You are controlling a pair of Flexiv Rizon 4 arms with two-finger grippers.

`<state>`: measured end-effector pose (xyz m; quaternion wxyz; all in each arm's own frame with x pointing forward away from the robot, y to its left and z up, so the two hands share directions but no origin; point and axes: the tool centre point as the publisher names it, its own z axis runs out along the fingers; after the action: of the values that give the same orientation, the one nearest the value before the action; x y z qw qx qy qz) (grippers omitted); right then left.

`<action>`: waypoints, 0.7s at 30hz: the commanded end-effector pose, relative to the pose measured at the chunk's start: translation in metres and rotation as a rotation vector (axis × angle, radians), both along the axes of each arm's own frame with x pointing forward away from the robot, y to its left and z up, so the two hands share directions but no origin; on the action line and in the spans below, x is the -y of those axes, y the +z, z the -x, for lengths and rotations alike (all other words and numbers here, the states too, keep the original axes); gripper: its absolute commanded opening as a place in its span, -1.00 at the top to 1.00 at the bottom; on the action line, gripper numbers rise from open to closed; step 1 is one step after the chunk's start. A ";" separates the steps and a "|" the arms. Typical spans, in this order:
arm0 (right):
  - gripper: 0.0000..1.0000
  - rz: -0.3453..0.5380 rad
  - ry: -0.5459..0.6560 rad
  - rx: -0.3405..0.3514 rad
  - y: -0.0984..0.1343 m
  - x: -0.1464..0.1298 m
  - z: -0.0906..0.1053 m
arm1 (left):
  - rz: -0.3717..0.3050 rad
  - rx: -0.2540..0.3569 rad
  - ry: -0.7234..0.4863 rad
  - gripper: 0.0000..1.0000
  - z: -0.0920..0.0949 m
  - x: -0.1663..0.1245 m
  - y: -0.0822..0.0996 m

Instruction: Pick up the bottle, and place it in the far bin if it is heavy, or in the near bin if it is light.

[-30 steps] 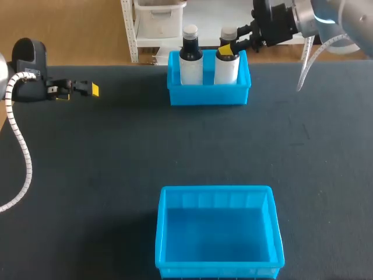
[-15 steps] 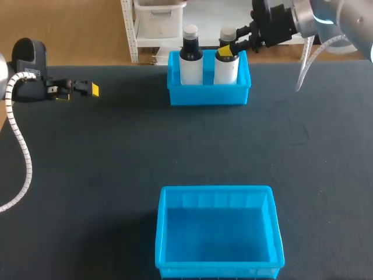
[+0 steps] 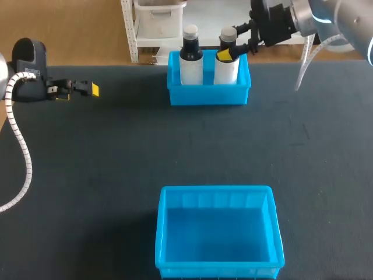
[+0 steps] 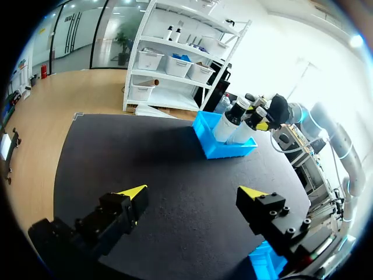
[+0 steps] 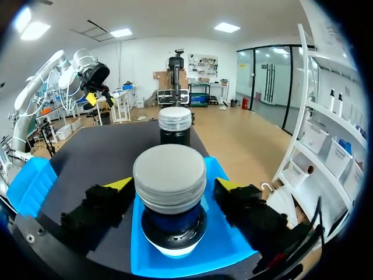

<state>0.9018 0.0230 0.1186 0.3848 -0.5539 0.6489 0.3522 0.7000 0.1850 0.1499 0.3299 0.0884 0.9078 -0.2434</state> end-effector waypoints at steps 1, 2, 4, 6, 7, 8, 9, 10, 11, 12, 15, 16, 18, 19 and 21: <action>-1.00 0.004 -0.006 -0.005 0.002 0.003 0.000 | 0.000 0.000 0.000 -1.00 0.000 0.000 0.000; -1.00 0.005 -0.010 -0.005 0.003 0.005 0.001 | 0.000 0.000 0.000 -1.00 0.000 0.000 0.000; -1.00 0.009 -0.018 -0.002 0.006 0.010 0.004 | 0.000 0.000 0.000 -1.00 0.000 0.000 0.000; -1.00 0.013 -0.026 0.001 0.008 0.015 0.006 | 0.000 0.000 0.000 -1.00 0.000 0.000 0.000; -1.00 0.016 -0.032 0.004 0.010 0.019 0.008 | 0.000 0.000 0.000 -1.00 0.000 0.000 0.000; -1.00 0.017 -0.035 0.006 0.011 0.021 0.009 | 0.000 0.000 0.000 -1.00 0.000 0.000 0.000; -1.00 0.020 -0.039 0.011 0.013 0.025 0.012 | 0.000 0.000 0.000 -1.00 0.000 0.000 0.000; -1.00 0.021 -0.042 0.013 0.014 0.027 0.013 | 0.000 0.000 0.000 -1.00 0.000 0.000 0.000; -1.00 0.022 -0.048 0.016 0.016 0.031 0.016 | 0.000 0.000 0.000 -1.00 0.000 0.000 0.000; -1.00 0.021 -0.057 0.019 0.019 0.035 0.020 | 0.000 0.000 0.000 -1.00 0.000 0.000 0.000; -1.00 0.027 -0.082 0.024 0.023 0.046 0.030 | 0.000 0.000 0.000 -1.00 0.000 0.000 0.000; -1.00 0.028 -0.091 0.026 0.025 0.050 0.034 | 0.000 0.000 0.000 -1.00 0.000 0.000 0.000; -1.00 0.030 -0.106 0.030 0.027 0.058 0.041 | 0.000 0.000 0.000 -1.00 0.000 0.000 0.000; -1.00 0.032 -0.112 0.031 0.027 0.062 0.044 | 0.000 0.000 0.000 -1.00 0.000 0.000 0.000; -1.00 0.037 -0.125 0.035 0.029 0.068 0.050 | 0.000 0.000 0.000 -1.00 0.000 0.000 0.000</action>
<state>0.8969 -0.0367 0.1411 0.3736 -0.5486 0.6645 0.3434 0.7000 0.1850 0.1499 0.3299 0.0884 0.9078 -0.2434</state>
